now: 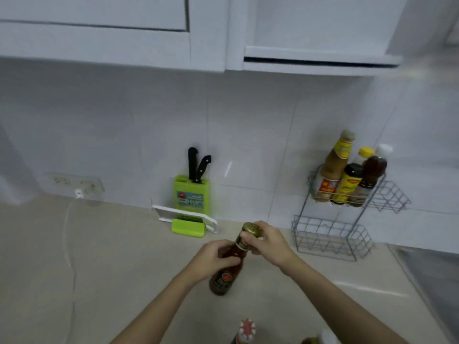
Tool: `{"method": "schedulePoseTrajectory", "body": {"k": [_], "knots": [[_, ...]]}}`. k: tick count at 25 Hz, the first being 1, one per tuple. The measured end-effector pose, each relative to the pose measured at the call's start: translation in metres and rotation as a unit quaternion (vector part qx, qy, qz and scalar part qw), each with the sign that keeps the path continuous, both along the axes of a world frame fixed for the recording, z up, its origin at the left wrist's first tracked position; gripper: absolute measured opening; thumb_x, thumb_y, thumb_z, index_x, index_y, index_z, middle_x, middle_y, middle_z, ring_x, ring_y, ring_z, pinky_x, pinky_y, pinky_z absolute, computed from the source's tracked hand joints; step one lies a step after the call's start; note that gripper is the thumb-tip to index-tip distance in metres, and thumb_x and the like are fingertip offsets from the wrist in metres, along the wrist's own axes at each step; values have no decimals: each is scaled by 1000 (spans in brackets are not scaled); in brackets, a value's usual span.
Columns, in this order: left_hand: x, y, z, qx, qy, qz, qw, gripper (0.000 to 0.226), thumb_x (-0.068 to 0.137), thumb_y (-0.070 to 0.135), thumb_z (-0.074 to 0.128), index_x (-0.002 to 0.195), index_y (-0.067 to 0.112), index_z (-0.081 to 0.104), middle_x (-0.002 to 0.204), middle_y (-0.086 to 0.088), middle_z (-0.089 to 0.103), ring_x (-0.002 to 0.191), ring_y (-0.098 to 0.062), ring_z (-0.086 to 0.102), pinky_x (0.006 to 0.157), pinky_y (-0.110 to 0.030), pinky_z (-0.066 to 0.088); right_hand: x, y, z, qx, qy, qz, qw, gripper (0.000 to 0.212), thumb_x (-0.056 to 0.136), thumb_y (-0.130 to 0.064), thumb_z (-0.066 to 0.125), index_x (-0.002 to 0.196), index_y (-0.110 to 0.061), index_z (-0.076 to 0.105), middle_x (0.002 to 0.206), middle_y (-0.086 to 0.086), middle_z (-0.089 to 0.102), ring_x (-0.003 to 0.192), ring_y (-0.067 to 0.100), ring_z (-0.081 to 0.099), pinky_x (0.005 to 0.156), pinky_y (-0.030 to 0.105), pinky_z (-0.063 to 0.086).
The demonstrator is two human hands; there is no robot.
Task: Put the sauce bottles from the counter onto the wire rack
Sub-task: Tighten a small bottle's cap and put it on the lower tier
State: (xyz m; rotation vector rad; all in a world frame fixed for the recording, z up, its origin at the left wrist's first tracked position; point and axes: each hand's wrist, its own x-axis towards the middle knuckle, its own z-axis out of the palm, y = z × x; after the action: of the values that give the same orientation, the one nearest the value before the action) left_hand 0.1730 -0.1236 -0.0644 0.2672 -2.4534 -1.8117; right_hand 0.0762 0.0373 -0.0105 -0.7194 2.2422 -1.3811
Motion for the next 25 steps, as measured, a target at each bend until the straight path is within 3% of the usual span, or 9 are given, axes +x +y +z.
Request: {"method": "schedulePoseTrajectory", "body": {"k": [1,3,5,10,13,17,20,23,25], "knots": [[-19,2,3,19,14,31,999,14,82,8,73,95,13,69,94,4,70,81,7,66,86,-21,51,-11,17,-1,-34,-35,-64,997,33,85,-32,67,106,-8,59,103,16,67,86,30,69,73,41,61],[-55,6,7,81,26,144,986,5,88,8,65,88,5,68,88,-4,68,82,-8,64,84,-32,50,-32,56,-8,-112,-102,-190,970,33,88,-30,64,108,-4,56,104,18,66,90,30,69,71,35,62],[-81,12,5,142,-3,205,968,14,91,6,59,78,5,64,82,-13,65,80,-23,60,75,-34,48,-50,93,-15,-179,-128,-300,928,29,89,-27,62,107,-6,54,103,17,64,92,32,68,64,27,61],[-131,52,-19,160,-116,145,969,16,93,3,53,80,9,62,78,-11,64,63,-15,58,56,-20,45,-100,164,-26,-279,-161,-497,806,38,89,-28,63,112,2,55,108,22,62,86,35,68,54,21,59],[-157,79,-34,132,-170,102,971,13,93,6,54,83,10,61,76,-9,62,62,-15,57,55,-20,45,-127,190,-31,-314,-166,-527,773,32,91,-23,61,102,6,55,108,25,61,74,31,66,49,18,57],[-197,104,-39,106,-203,82,970,11,93,6,53,84,12,55,76,-7,59,62,-16,53,54,-21,43,-163,190,-46,-324,-138,-504,788,38,88,-21,64,111,7,53,115,27,60,97,38,65,57,21,60],[-225,118,-42,80,-211,75,971,7,92,7,52,93,12,56,87,-8,62,72,-18,54,66,-26,43,-184,170,-54,-316,-130,-469,815,45,85,-16,68,121,3,48,118,24,60,105,36,63,75,36,60],[-243,131,-41,82,-206,49,974,16,100,25,43,102,19,58,127,-8,59,106,-21,56,101,-36,45,-190,141,-58,-261,-97,-428,860,26,82,-19,71,104,-13,59,108,12,68,101,26,65,83,41,55],[-247,138,-28,114,-223,36,967,48,102,43,28,137,16,46,143,-2,45,134,-22,43,117,-41,31,-193,124,-60,-204,-43,-358,910,15,83,-24,71,95,-26,61,99,1,71,96,19,67,85,41,55]]}}
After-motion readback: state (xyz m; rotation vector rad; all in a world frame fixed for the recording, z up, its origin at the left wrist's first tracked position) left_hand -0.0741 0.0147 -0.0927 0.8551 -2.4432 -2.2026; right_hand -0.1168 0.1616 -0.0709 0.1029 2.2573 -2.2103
